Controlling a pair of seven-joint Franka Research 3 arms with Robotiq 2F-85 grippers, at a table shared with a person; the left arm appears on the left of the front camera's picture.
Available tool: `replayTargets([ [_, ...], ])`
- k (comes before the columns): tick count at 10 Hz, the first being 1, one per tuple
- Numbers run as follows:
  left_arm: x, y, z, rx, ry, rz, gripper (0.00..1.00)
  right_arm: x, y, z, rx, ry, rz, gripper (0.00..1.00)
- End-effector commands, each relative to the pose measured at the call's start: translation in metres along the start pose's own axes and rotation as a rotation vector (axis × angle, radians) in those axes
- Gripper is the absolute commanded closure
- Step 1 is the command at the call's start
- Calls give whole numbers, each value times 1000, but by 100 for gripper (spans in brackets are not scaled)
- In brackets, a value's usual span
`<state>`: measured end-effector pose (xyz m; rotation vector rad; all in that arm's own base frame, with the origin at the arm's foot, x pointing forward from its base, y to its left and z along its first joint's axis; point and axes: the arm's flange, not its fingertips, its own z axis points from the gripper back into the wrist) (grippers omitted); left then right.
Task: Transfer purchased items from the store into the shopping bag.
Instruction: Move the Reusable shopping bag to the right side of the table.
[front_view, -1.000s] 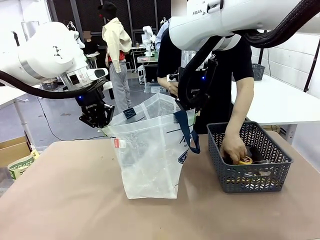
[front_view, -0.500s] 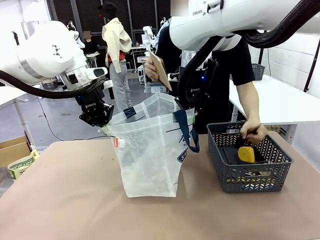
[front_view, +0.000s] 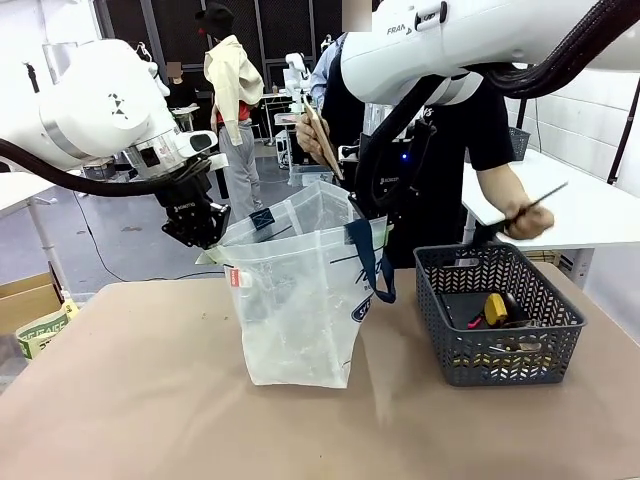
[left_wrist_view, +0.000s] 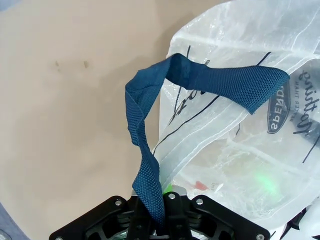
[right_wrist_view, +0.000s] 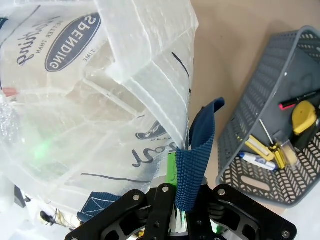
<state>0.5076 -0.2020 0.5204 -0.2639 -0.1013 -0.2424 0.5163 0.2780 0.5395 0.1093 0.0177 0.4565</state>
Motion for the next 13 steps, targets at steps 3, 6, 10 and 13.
replayTargets([
  [3,0,-3,-8,77,-25,-65,100,4,-2,-1,32,-25,-59,100],
  [6,-2,-6,-12,92,29,-121,100,6,-2,-1,39,-30,-76,100],
  [10,-3,-6,-9,56,41,-142,100,7,-2,-1,48,-19,-76,100],
  [13,-3,-9,-12,76,32,-124,100,3,-1,-1,11,-14,-59,100],
])
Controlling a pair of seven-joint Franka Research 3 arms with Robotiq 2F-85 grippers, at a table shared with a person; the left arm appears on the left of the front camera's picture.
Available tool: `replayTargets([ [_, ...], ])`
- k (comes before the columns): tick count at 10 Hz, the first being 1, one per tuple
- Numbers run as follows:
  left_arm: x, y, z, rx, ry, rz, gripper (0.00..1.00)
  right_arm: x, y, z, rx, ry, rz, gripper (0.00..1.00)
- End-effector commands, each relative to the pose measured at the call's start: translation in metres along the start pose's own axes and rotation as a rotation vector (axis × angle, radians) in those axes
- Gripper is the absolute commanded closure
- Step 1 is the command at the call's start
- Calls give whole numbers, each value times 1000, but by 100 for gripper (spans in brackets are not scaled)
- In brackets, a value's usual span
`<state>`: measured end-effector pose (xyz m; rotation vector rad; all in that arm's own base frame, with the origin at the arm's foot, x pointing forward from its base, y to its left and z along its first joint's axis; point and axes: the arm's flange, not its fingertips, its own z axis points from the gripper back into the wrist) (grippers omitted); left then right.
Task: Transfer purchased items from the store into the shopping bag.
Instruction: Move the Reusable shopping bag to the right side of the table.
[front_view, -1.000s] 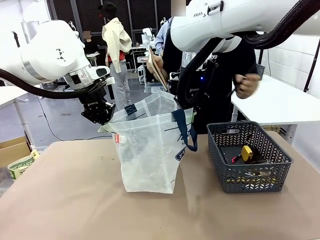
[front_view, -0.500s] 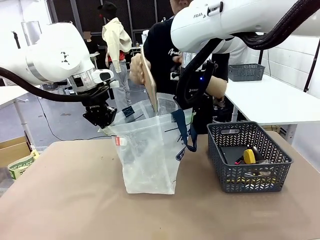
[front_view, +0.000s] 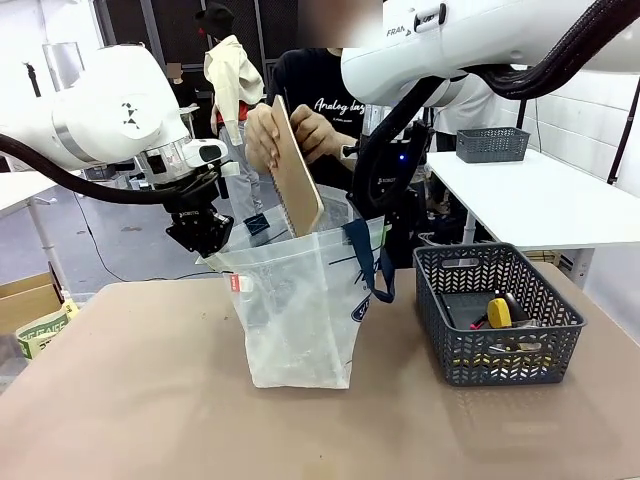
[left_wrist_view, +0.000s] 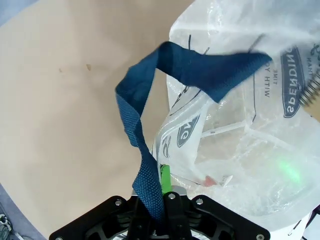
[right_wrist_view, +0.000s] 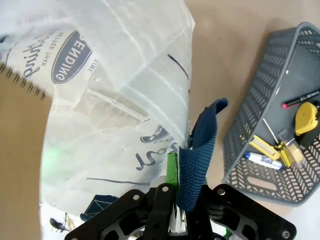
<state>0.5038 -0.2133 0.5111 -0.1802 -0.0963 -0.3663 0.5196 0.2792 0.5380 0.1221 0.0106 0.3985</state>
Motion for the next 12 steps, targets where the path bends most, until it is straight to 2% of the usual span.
replayTargets([
  [1,0,0,-1,2,2,1,100,0,-1,0,0,-1,-1,100],
  [12,0,0,-1,2,2,1,100,0,-1,0,0,-1,-1,100],
])
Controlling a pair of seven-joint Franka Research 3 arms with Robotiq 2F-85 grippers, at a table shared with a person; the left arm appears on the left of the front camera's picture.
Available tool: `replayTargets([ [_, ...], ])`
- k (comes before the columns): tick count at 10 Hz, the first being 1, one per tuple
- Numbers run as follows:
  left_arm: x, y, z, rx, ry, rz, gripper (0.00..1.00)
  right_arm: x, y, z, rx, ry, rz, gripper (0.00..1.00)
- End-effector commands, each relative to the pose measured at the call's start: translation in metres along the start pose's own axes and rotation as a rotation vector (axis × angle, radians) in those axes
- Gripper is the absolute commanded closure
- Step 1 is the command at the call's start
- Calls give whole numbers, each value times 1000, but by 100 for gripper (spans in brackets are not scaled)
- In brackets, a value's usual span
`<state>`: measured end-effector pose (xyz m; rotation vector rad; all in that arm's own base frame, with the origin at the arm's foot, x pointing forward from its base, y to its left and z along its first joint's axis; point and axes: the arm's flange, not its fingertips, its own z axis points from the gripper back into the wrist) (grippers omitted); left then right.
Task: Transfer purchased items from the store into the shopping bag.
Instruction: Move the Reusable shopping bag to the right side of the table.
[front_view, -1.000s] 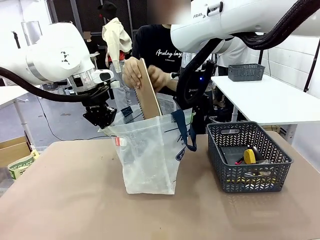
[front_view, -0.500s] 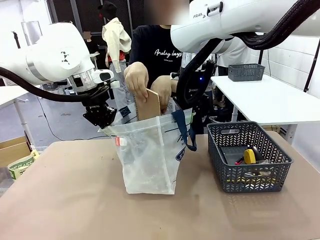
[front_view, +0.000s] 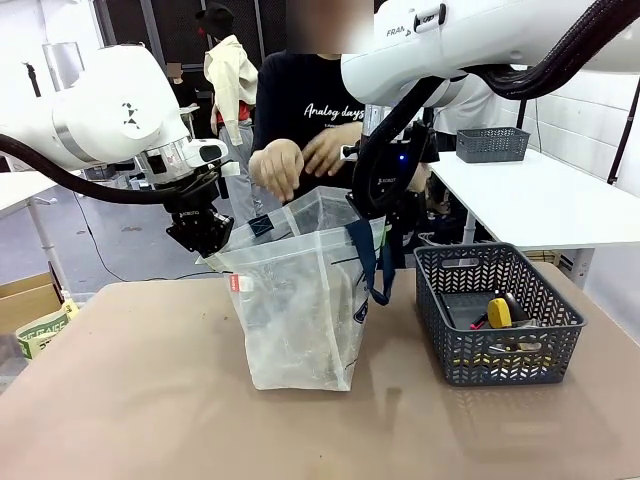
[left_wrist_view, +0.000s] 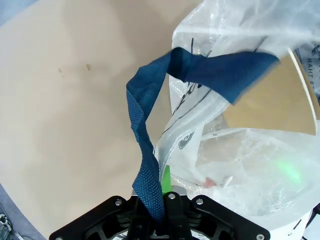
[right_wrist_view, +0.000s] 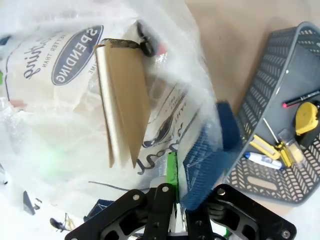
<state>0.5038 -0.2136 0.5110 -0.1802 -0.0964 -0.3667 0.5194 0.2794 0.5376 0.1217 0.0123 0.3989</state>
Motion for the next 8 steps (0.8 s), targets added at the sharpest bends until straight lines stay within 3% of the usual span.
replayTargets([
  [1,0,0,-1,2,2,2,100,0,-1,1,0,-3,-2,100],
  [8,0,0,-1,2,2,2,100,0,-1,1,0,-3,-2,100],
])
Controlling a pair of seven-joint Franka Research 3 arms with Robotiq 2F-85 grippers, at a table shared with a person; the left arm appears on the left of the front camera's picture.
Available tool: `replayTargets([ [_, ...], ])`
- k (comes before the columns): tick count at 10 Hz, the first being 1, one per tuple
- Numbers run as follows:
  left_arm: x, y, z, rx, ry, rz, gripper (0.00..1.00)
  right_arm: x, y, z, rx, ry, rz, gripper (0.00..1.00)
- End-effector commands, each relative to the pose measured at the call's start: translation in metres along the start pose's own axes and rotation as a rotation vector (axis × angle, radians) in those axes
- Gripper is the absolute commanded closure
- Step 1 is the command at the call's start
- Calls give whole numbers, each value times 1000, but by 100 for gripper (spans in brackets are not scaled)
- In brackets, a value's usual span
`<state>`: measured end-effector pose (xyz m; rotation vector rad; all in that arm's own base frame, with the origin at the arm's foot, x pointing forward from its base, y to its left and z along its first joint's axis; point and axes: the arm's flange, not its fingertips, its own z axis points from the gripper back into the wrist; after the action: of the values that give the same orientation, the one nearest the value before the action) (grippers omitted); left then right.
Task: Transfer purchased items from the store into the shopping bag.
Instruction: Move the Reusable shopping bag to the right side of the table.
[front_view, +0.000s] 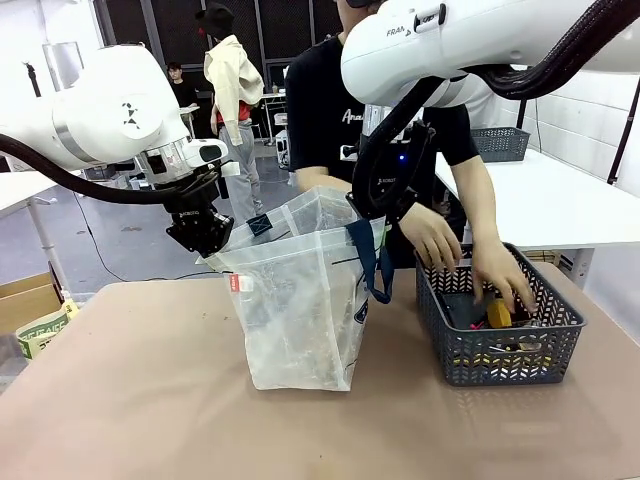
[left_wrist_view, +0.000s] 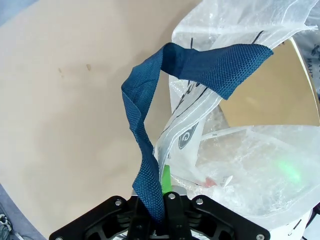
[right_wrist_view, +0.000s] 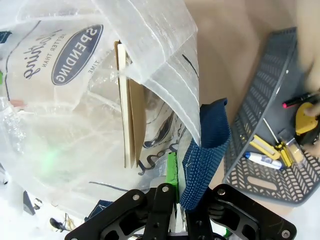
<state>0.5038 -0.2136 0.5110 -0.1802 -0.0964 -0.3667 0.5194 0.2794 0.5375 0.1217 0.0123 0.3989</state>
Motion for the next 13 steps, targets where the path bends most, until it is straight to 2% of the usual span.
replayTargets([
  [1,0,0,-1,2,2,2,100,0,-1,1,0,-3,-2,100],
  [13,0,0,-1,2,2,2,100,0,-1,1,0,-3,-2,100],
])
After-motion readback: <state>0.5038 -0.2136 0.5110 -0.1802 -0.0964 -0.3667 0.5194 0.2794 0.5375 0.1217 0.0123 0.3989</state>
